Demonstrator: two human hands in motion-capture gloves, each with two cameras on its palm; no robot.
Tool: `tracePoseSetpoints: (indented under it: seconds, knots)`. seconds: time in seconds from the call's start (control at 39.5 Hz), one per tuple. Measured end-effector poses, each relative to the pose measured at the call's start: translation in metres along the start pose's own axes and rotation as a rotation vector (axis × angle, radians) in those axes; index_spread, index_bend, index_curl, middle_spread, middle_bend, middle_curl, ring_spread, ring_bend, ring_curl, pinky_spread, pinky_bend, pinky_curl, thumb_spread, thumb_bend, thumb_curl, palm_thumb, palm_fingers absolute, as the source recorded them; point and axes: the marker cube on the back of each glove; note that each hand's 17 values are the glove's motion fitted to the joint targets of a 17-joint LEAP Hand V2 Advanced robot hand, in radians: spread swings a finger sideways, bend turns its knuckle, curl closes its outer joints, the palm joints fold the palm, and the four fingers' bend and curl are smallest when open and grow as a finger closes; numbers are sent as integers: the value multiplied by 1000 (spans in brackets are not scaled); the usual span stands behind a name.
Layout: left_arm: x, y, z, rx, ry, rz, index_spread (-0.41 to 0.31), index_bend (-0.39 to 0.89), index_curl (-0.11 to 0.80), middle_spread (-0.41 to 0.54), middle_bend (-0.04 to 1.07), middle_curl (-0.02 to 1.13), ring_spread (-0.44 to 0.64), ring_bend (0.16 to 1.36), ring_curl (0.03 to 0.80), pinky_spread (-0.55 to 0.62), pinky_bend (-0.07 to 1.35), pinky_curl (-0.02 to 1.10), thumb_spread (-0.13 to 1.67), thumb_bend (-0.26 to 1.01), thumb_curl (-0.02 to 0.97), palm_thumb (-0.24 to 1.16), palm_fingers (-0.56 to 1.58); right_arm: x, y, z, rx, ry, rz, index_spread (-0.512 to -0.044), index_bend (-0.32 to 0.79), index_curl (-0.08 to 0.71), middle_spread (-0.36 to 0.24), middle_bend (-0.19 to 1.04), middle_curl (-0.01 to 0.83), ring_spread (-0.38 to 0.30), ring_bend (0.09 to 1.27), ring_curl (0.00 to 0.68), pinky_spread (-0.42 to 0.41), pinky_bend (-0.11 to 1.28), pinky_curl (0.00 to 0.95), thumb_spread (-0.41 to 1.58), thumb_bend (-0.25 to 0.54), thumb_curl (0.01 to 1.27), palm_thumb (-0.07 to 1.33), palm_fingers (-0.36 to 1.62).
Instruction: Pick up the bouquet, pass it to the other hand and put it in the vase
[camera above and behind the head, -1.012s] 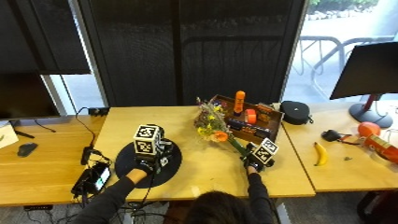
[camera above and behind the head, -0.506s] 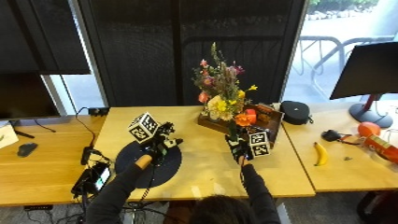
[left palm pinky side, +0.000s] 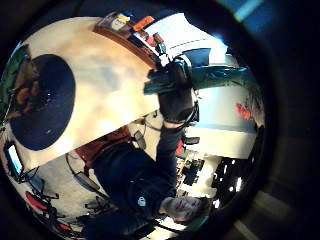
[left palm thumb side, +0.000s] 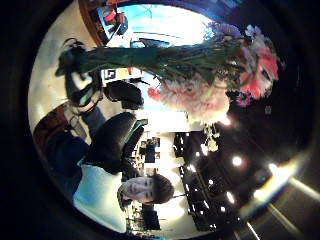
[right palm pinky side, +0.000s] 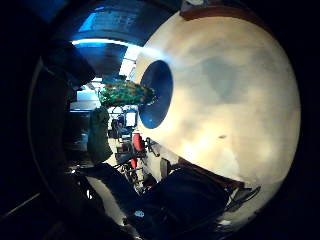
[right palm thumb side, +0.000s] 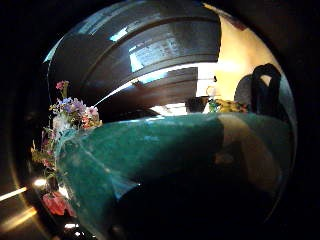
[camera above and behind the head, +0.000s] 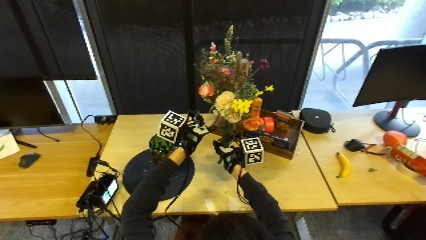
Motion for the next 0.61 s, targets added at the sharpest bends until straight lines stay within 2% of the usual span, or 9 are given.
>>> tracePoseSetpoints:
  seconds: [0.05,0.08,0.1,0.23,0.43,0.51,0.53,0.56,0.61]
  knots:
    - [1,-4,5,-7,30,3,96,102,172,256,267,387,370,612,313,407,517,384,999,-22,334,375,15,-1,3,8,-18,-5,-2,-228,484,655,-187,625,696,-215,690,571,-295,464,457,1009,-10,379,1007,1303]
    - [1,-6,7,-11,44,3,94,77,163,272,248,377,372,625,314,405,517,383,1001,-27,332,369,-33,-1,5,11,-24,-2,-5,-228,484,657,-187,626,697,-214,689,570,-296,466,458,1009,-13,378,1005,1302]
    - [1,-9,10,-16,58,5,97,116,173,247,269,390,372,608,309,410,523,383,991,-24,335,378,20,-1,6,15,-31,3,-8,-227,481,656,-186,630,698,-215,693,571,-296,466,457,1008,-10,383,1013,1302]
    - [5,-12,21,-30,77,17,102,141,190,206,263,391,343,594,297,405,541,375,971,-19,343,417,101,2,9,31,-51,30,-27,-228,480,665,-185,632,700,-214,696,572,-298,482,459,1006,-15,391,1014,1301]
    - [5,-17,30,-63,94,34,107,133,210,194,252,402,316,604,303,400,529,371,955,-23,349,452,129,1,18,58,-110,12,-8,-228,479,676,-184,637,703,-214,702,571,-296,489,457,1004,-17,402,1015,1296]
    - [9,-15,35,-44,101,66,86,188,235,160,289,411,289,602,299,394,453,345,946,-19,355,471,221,2,19,68,-116,27,1,-229,478,679,-184,638,704,-214,703,571,-298,493,457,1003,-18,405,1014,1296]
    - [9,-15,35,-26,110,69,97,156,230,173,260,396,297,598,295,396,467,349,945,-23,354,470,185,2,18,71,-116,32,2,-228,476,678,-184,638,704,-216,704,571,-298,494,457,1003,-18,406,1014,1295]
    - [8,-16,35,-2,124,65,73,225,256,132,299,416,259,592,298,383,413,335,942,-13,358,492,276,2,18,73,-116,36,3,-229,478,681,-184,638,704,-214,704,571,-296,492,456,1003,-19,407,1011,1295]
    - [5,-20,32,59,158,42,54,236,271,97,324,417,221,575,290,360,361,318,937,-12,362,510,343,1,19,77,-112,44,0,-228,475,681,-184,639,705,-214,705,571,-296,494,455,1004,-21,408,1007,1294]
